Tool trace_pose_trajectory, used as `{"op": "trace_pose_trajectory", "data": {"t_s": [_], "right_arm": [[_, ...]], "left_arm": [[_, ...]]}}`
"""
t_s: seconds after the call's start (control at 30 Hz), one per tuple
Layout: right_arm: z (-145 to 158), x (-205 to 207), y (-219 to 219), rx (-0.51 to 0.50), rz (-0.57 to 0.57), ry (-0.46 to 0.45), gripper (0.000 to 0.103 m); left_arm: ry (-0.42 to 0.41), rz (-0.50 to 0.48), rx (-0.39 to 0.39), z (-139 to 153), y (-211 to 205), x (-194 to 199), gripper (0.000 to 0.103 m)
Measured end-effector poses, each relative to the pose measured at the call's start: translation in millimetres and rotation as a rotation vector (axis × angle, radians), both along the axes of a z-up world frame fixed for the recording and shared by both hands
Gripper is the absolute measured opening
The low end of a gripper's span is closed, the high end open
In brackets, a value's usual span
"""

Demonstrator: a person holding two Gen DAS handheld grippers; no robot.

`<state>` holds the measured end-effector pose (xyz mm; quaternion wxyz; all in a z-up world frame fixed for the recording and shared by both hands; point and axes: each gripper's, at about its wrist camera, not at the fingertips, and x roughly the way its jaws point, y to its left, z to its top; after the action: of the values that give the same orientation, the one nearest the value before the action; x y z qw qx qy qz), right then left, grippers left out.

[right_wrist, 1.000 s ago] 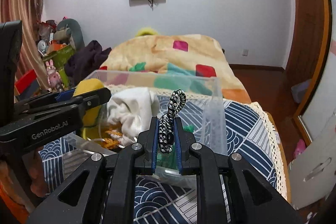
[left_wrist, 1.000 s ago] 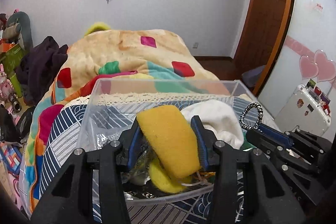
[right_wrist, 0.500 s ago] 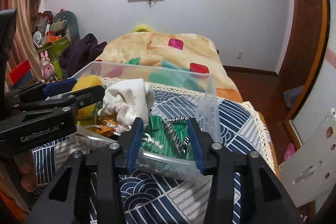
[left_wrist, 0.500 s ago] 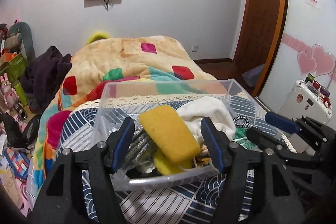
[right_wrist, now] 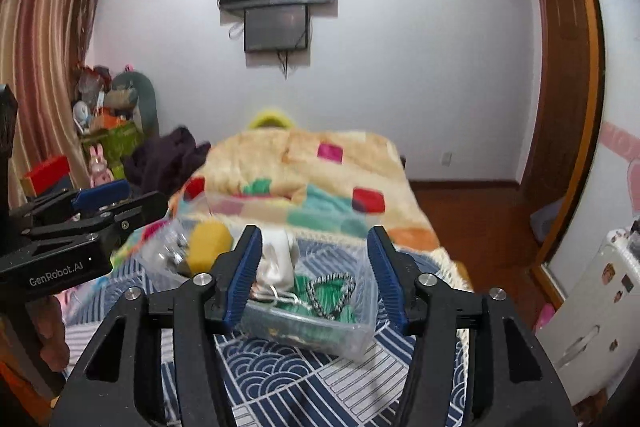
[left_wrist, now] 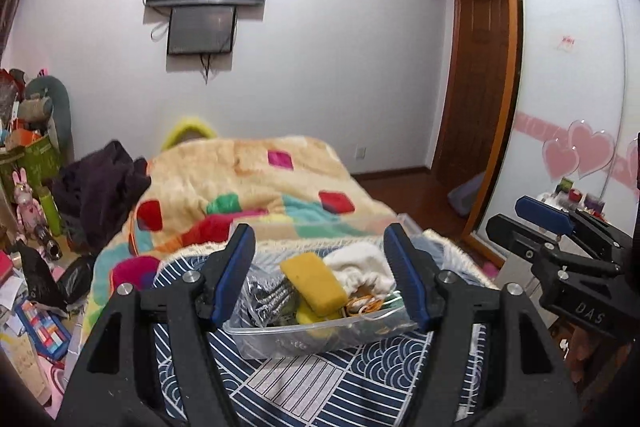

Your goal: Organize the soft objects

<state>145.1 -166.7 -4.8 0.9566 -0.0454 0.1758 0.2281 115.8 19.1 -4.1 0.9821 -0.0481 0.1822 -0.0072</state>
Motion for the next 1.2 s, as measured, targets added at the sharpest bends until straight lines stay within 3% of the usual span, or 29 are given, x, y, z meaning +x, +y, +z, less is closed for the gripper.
{"op": "trace_pose_trajectory", "data": {"t_s": [0.1,0.27,0.5,0.63,1.2], "right_arm": [[11,-11,-3,0.029,0.008,-0.039,0.059],[21,-25,-6,0.072,0.01,-0.087,0.078],[23,-36,-9,0.1,0.005,-0.105,0.088],[20,-42,-10,0.107,0.0,-0.119,0.099],[16,-49,-11,0.118,0.005,-0.116,0.102]], "left_arm": [[-0.045,0.0,0.009,11,-1,-17,0.078],[-0.095,0.001,0.03,23,-5,-41,0.09],[-0.124,0.005,0.023,27,-6,-59,0.097],[-0.125,0.009,0.023,26,-6,-61,0.099],[-0.125,0.005,0.034,22,-10,-67,0.1]]}}
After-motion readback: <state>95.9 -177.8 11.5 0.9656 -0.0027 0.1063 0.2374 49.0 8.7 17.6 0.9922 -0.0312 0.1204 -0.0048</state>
